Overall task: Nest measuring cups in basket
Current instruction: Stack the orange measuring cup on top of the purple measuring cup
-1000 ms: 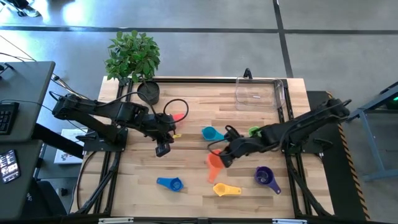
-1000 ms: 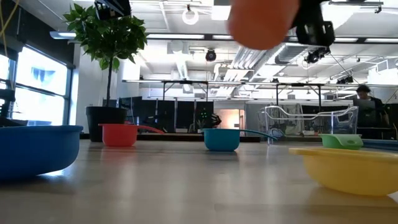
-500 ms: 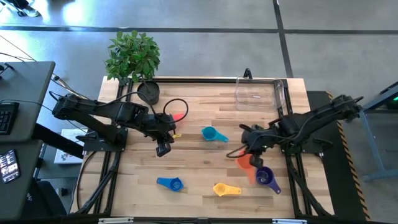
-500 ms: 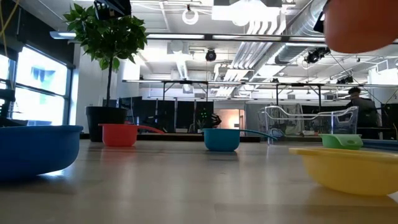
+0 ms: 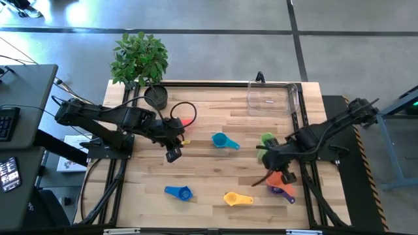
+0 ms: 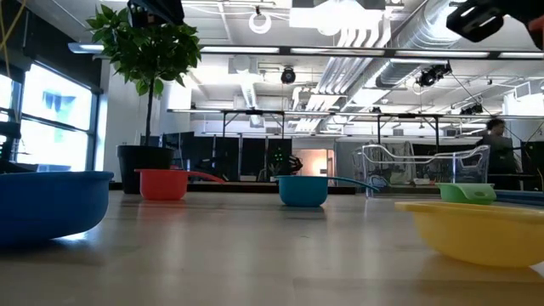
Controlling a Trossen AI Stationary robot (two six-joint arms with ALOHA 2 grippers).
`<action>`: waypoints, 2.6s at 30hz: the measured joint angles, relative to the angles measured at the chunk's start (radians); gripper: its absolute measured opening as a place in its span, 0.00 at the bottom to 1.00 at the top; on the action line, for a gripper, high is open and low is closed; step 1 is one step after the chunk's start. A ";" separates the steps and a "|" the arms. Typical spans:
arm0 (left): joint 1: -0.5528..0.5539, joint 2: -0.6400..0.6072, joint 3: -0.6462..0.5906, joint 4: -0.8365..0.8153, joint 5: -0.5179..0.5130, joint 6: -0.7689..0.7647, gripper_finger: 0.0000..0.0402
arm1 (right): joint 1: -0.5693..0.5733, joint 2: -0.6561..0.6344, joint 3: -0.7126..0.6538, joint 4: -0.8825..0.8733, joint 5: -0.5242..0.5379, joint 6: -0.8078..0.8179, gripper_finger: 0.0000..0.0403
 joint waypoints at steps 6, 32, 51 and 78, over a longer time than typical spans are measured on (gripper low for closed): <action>0.000 0.000 0.000 0.001 0.000 -0.026 0.08 | 0.071 0.051 0.000 -0.011 0.041 0.060 0.01; 0.000 0.000 0.000 0.002 0.000 -0.035 0.08 | 0.186 0.209 -0.045 -0.034 0.054 0.227 0.01; 0.000 0.000 0.000 0.003 0.000 -0.034 0.08 | 0.186 0.209 -0.045 -0.032 0.084 0.267 0.01; 0.000 0.000 -0.001 0.003 0.001 -0.015 0.08 | 0.186 0.304 -0.045 -0.017 0.034 0.273 0.02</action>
